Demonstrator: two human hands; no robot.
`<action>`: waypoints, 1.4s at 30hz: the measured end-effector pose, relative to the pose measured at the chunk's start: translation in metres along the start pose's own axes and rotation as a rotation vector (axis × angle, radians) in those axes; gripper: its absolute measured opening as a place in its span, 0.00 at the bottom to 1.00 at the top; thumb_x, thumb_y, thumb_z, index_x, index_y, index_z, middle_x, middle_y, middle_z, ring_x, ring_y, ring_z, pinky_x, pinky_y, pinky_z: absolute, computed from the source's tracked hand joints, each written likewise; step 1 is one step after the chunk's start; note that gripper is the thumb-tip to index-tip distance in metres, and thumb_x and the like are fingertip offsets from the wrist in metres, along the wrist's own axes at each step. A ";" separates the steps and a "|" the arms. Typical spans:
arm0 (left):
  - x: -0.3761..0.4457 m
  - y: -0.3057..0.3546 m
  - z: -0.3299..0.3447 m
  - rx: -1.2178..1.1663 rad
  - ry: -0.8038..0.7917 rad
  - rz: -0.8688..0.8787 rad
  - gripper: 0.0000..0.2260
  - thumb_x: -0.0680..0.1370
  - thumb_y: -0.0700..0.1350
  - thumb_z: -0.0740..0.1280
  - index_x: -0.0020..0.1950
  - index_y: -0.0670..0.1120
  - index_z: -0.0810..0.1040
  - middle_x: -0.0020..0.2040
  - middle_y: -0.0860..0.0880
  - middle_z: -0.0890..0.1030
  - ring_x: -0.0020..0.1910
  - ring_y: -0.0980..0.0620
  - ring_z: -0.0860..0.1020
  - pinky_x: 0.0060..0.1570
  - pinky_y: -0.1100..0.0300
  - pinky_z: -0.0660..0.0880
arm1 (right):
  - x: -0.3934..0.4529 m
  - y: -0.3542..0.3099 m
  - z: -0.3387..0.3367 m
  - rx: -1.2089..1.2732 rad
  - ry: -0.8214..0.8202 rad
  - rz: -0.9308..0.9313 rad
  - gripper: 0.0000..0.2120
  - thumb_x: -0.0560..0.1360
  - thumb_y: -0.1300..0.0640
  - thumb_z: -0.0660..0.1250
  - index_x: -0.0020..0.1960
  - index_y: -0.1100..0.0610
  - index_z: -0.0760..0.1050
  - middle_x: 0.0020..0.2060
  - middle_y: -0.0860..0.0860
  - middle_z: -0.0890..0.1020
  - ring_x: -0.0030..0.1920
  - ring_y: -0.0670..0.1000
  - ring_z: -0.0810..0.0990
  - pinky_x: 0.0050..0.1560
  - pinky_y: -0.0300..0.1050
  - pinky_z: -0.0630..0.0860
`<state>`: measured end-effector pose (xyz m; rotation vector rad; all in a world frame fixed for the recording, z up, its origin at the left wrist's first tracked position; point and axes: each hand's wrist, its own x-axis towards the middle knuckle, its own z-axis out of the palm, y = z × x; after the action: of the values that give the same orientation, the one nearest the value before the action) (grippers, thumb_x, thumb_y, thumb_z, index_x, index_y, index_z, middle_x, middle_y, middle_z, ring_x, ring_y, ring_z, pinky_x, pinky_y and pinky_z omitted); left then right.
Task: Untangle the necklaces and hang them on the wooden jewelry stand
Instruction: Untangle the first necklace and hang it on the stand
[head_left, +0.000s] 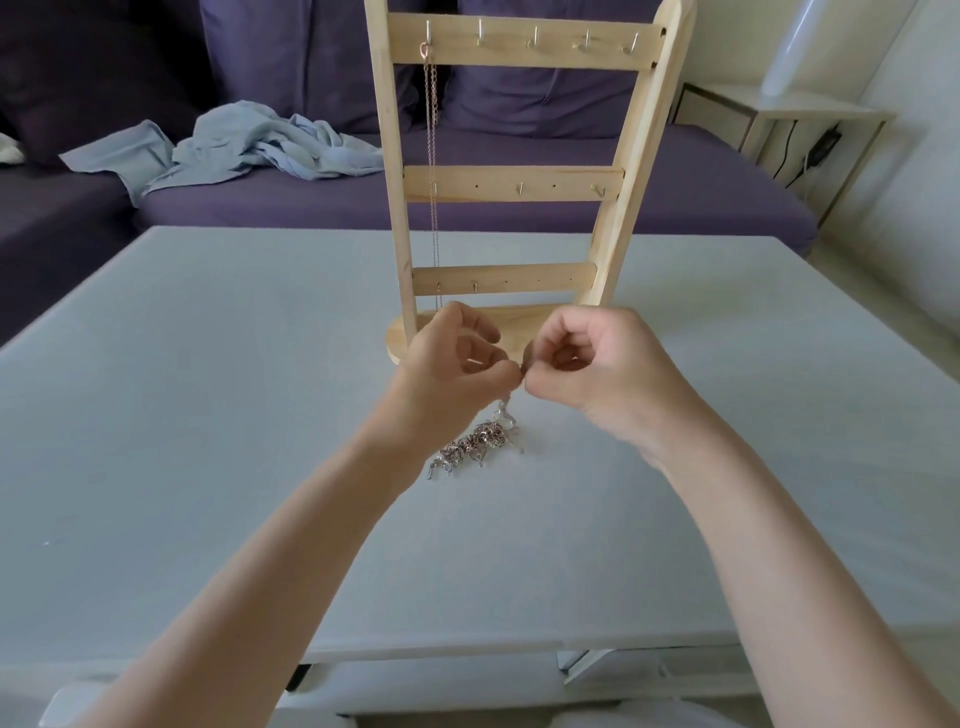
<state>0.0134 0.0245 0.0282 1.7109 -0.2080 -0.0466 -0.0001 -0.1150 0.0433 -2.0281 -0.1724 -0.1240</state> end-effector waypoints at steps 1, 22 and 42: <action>-0.001 0.000 -0.002 -0.065 -0.020 -0.006 0.10 0.72 0.33 0.67 0.45 0.44 0.69 0.32 0.52 0.76 0.32 0.55 0.76 0.47 0.55 0.77 | 0.000 -0.001 0.000 0.039 0.006 -0.011 0.12 0.66 0.68 0.70 0.31 0.55 0.72 0.31 0.52 0.80 0.32 0.48 0.74 0.39 0.42 0.71; -0.002 0.001 0.000 -0.071 0.102 -0.005 0.13 0.71 0.32 0.71 0.46 0.48 0.74 0.44 0.48 0.72 0.29 0.58 0.77 0.51 0.51 0.80 | 0.001 0.000 -0.002 0.140 -0.034 0.046 0.11 0.68 0.68 0.73 0.41 0.55 0.75 0.34 0.49 0.79 0.33 0.43 0.76 0.38 0.30 0.73; 0.001 0.003 0.002 -0.067 0.063 0.036 0.10 0.70 0.34 0.72 0.44 0.47 0.76 0.42 0.49 0.72 0.30 0.59 0.74 0.42 0.59 0.71 | 0.000 0.008 -0.009 0.591 -0.043 0.337 0.11 0.70 0.68 0.70 0.50 0.59 0.75 0.35 0.53 0.83 0.33 0.44 0.78 0.40 0.36 0.74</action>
<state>0.0133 0.0222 0.0307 1.6391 -0.1882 0.0271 0.0014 -0.1265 0.0399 -1.4441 0.1009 0.1674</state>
